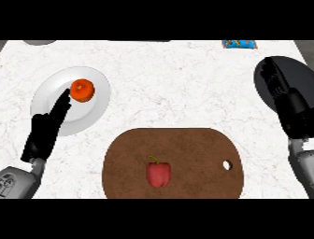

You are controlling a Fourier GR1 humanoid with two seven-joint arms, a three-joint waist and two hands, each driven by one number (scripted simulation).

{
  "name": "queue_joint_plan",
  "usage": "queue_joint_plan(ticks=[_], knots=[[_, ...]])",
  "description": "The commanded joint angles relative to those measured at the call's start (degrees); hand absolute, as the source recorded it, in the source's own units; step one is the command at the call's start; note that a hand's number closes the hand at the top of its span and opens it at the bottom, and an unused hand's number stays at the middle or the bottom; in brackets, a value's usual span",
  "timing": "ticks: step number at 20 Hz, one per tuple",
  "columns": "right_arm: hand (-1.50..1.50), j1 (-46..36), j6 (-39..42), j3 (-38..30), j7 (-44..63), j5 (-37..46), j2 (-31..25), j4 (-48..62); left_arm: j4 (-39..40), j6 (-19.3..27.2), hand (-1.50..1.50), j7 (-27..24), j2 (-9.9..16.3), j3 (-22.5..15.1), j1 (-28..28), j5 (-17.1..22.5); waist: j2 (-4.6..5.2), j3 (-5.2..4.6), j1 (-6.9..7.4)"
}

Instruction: Pick the bell pepper from the cutting board and place it in the pan

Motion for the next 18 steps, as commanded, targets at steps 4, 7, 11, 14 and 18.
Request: queue_joint_plan(ticks=[4,7,11,14,18], knots=[[1.50,-8.59,3.23,12.04,4.03,1.87,7.68,-10.44,-3.37,0.14,0.00,-0.77,-2.26,5.26,-2.51,4.84,-1.39,2.14,2.82],[1.50,-11.36,1.90,16.63,9.56,14.33,0.25,-10.68,-4.66,-0.35,0.00,-0.89,-4.78,6.68,-1.19,8.58,-1.87,1.84,1.78],[1.50,1.71,-3.33,21.66,3.39,24.09,-2.65,-25.42,-5.92,-0.12,0.00,-1.42,-3.41,9.02,1.55,9.23,-2.09,2.25,-1.35],[-1.50,7.71,-3.96,22.56,9.66,29.95,-6.76,-30.91,-7.51,-1.83,0.00,-0.53,-2.37,10.86,1.35,10.63,-1.48,2.28,-0.66],[-1.50,10.88,1.29,21.85,12.05,33.91,-14.24,-38.78,-9.18,-1.62,0.00,0.44,-1.91,11.90,1.84,10.31,-1.25,2.29,-0.15]])
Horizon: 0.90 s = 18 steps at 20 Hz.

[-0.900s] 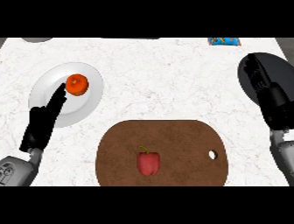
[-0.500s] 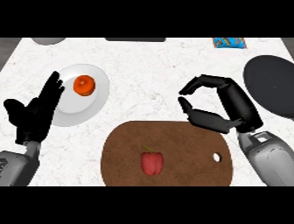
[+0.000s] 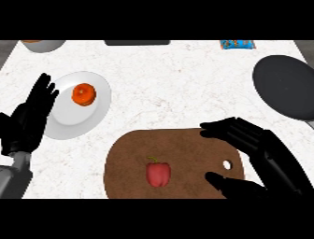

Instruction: Pick the bell pepper from the cutting board and place it in the pan

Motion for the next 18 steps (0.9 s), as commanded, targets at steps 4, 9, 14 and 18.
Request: queue_joint_plan(ticks=[4,9,14,18], knots=[[-1.50,-3.41,11.18,2.66,12.57,8.12,-5.27,-14.21,1.63,-0.68,0.00,-1.47,-2.83,-0.40,-0.24,-1.45,0.47,-0.01,0.61],[-1.50,-14.69,22.72,9.13,23.02,11.75,-0.01,-7.23,-0.01,-1.59,0.00,0.67,-2.57,-0.10,-0.17,-1.02,0.67,-0.08,1.93],[-1.50,-24.32,33.84,15.35,34.32,14.14,7.90,-1.32,-1.85,-2.20,0.00,1.22,-1.29,1.63,-0.70,-0.81,0.59,-0.07,2.34],[-1.50,-28.53,43.31,16.56,41.59,10.11,14.10,4.14,-5.37,-1.09,0.00,1.04,-2.92,-0.26,2.60,-2.01,0.40,-0.05,2.67]])
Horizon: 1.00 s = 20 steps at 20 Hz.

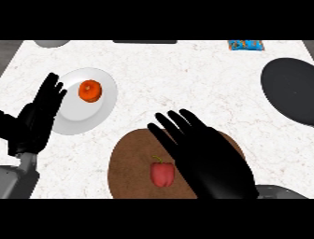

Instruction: Pick the bell pepper from the cutting board and place it in the pan

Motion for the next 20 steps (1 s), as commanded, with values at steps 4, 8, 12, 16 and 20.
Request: queue_joint_plan(ticks=[4,8,12,16,20], knots=[[-1.50,-3.60,15.95,6.00,12.96,-5.25,9.28,10.47,-0.96,0.55,0.00,0.93,-0.46,0.72,0.47,-0.24,0.04,0.00,-0.11],[-1.50,-2.30,20.96,6.91,18.86,-6.55,13.29,7.20,1.79,-1.48,0.00,1.25,0.86,2.93,-2.37,-0.27,-0.08,0.08,-1.37],[-1.50,-3.75,23.80,8.92,19.15,-4.34,14.19,9.33,0.52,0.16,0.00,1.09,-1.31,1.10,-0.34,-2.02,-0.09,0.08,-1.22],[-1.50,-5.05,24.37,12.17,20.80,1.30,14.82,11.20,-0.67,-0.76,0.00,1.64,-0.94,1.19,0.88,-1.73,-0.27,0.07,-1.04],[-1.50,-3.49,27.28,12.50,23.84,2.90,19.32,10.21,0.51,-1.61,0.00,0.28,-1.12,2.56,0.96,-1.88,-0.20,0.08,-1.43]])
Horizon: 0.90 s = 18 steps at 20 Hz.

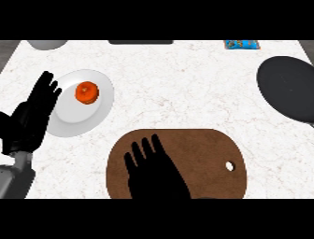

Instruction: Pick the bell pepper from the cutting board and place it in the pan

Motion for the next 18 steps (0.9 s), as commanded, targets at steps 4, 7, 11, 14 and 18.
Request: queue_joint_plan(ticks=[4,7,11,14,18], knots=[[-1.50,-0.53,5.68,1.74,11.28,2.49,7.76,2.49,0.03,-0.99,0.00,-1.59,-1.56,0.17,1.72,-1.30,0.11,0.02,0.23],[-1.50,0.94,1.15,5.94,9.91,4.51,7.85,6.69,2.11,-2.00,0.00,-4.40,-2.80,0.40,2.09,-2.04,0.22,0.02,0.37],[-1.50,1.72,2.31,3.60,9.89,6.86,7.91,9.20,-1.46,-0.87,0.00,0.06,-1.52,1.50,0.92,-2.06,0.15,0.06,0.43],[-1.50,3.09,-0.20,6.65,11.58,7.43,7.93,11.44,-0.55,-2.34,0.00,-0.41,-1.87,1.19,1.63,-2.14,0.19,0.04,0.45],[-1.50,2.15,-1.17,2.37,5.17,11.85,7.95,14.87,1.26,-3.06,0.00,-1.46,-2.88,2.60,1.26,-2.76,0.31,0.06,0.26]])
